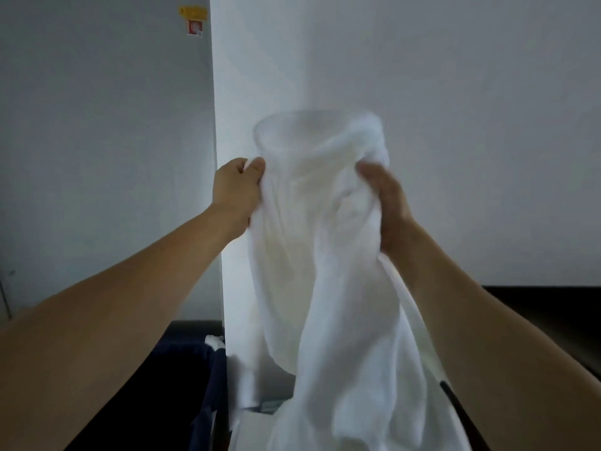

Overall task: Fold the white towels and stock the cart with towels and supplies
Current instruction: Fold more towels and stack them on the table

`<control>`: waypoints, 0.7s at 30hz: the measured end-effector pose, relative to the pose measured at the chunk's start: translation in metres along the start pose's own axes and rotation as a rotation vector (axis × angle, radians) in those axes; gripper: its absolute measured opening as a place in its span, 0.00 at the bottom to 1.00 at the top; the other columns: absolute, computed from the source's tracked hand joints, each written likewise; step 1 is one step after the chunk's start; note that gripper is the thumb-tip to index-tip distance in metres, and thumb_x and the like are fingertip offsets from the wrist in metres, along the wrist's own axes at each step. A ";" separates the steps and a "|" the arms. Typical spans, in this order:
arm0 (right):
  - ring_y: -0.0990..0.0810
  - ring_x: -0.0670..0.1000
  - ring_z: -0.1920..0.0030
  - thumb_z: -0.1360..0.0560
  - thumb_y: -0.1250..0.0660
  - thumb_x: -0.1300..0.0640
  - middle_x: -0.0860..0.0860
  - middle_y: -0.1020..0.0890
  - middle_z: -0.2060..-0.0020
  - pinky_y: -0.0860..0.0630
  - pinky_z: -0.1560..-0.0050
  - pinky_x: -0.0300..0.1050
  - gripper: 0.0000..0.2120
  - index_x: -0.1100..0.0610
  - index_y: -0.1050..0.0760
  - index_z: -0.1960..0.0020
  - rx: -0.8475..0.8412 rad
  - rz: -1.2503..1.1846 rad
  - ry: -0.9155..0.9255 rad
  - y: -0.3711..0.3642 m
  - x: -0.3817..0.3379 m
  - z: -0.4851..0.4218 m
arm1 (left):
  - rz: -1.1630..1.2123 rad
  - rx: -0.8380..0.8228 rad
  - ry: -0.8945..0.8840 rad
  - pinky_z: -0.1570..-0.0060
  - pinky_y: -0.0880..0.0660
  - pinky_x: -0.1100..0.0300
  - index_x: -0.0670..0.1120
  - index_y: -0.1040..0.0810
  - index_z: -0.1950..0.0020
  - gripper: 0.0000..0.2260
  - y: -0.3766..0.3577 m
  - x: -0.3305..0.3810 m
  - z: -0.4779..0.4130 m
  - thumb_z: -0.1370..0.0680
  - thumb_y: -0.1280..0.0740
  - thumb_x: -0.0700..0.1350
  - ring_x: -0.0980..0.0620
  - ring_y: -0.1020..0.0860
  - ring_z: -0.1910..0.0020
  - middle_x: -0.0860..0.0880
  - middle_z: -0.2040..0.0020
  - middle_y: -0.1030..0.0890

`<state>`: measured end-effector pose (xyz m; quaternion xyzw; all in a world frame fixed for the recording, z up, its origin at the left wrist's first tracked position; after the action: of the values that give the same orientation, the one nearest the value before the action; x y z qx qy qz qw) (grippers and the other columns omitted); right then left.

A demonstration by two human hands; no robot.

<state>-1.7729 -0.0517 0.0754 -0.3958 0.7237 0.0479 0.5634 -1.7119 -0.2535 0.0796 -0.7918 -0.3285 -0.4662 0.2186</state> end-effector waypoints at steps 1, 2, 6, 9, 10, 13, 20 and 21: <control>0.16 0.55 0.65 0.21 0.35 0.52 0.58 0.16 0.63 0.17 0.61 0.47 0.14 0.60 0.18 0.54 0.007 0.193 -0.098 0.006 0.017 0.002 | -0.008 0.009 0.000 0.71 0.41 0.61 0.49 0.39 0.68 0.19 0.004 -0.003 0.000 0.19 0.36 0.48 0.51 0.38 0.72 0.52 0.71 0.37; 0.15 0.56 0.61 0.24 0.30 0.51 0.58 0.15 0.59 0.16 0.55 0.51 0.12 0.60 0.18 0.51 -0.001 0.395 -0.193 0.012 0.034 0.006 | -0.015 0.004 0.011 0.71 0.42 0.61 0.49 0.40 0.68 0.19 0.007 -0.006 0.001 0.20 0.36 0.48 0.51 0.39 0.72 0.51 0.71 0.38; 0.14 0.60 0.54 0.32 0.24 0.63 0.59 0.14 0.52 0.17 0.49 0.57 0.12 0.59 0.18 0.48 0.038 0.679 -0.278 0.023 0.075 0.015 | -0.026 -0.064 0.072 0.73 0.44 0.61 0.49 0.42 0.70 0.21 0.005 -0.026 0.013 0.21 0.35 0.46 0.54 0.41 0.75 0.55 0.75 0.41; 0.16 0.60 0.55 0.34 0.28 0.62 0.59 0.15 0.53 0.17 0.53 0.57 0.12 0.57 0.20 0.50 0.144 0.763 -0.156 0.021 0.070 0.009 | -0.005 -0.099 0.074 0.69 0.43 0.58 0.50 0.41 0.70 0.20 0.004 -0.025 0.014 0.22 0.34 0.46 0.52 0.40 0.71 0.53 0.72 0.40; 0.16 0.59 0.56 0.35 0.30 0.61 0.58 0.16 0.54 0.18 0.56 0.56 0.13 0.58 0.21 0.50 0.139 0.824 -0.131 0.023 0.067 0.006 | -0.010 -0.113 0.072 0.69 0.43 0.58 0.50 0.40 0.69 0.20 0.006 -0.023 0.014 0.22 0.34 0.47 0.52 0.40 0.70 0.52 0.71 0.39; 0.20 0.56 0.52 0.30 0.32 0.59 0.55 0.20 0.49 0.21 0.51 0.52 0.17 0.58 0.25 0.41 -0.062 1.193 -0.226 0.035 0.067 0.003 | -0.086 -0.120 0.068 0.67 0.40 0.58 0.49 0.35 0.66 0.15 0.017 -0.025 0.012 0.22 0.34 0.49 0.50 0.36 0.67 0.48 0.68 0.35; 0.21 0.52 0.66 0.33 0.32 0.53 0.50 0.22 0.68 0.27 0.69 0.43 0.09 0.58 0.28 0.61 0.135 1.715 -0.378 0.104 0.108 0.015 | -0.255 -0.010 0.122 0.67 0.40 0.57 0.45 0.33 0.65 0.14 0.047 -0.068 0.019 0.21 0.35 0.46 0.48 0.35 0.65 0.45 0.66 0.34; 0.22 0.51 0.67 0.32 0.34 0.55 0.50 0.23 0.69 0.28 0.71 0.42 0.07 0.58 0.28 0.64 0.162 1.714 -0.351 0.109 0.114 0.017 | -0.248 0.006 0.132 0.68 0.41 0.57 0.45 0.34 0.65 0.14 0.049 -0.072 0.019 0.21 0.35 0.46 0.48 0.36 0.65 0.45 0.67 0.35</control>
<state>-1.8339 -0.0274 -0.0692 0.3381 0.6759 0.4632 0.4629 -1.6902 -0.2971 0.0050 -0.7120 -0.4103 -0.5398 0.1828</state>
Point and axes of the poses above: each hand's wrist, its own z-axis away from the middle knuckle, its own y-axis out of the back of the hand, x = y × z, the point moved 1 cm from there along -z, towards the middle knuckle
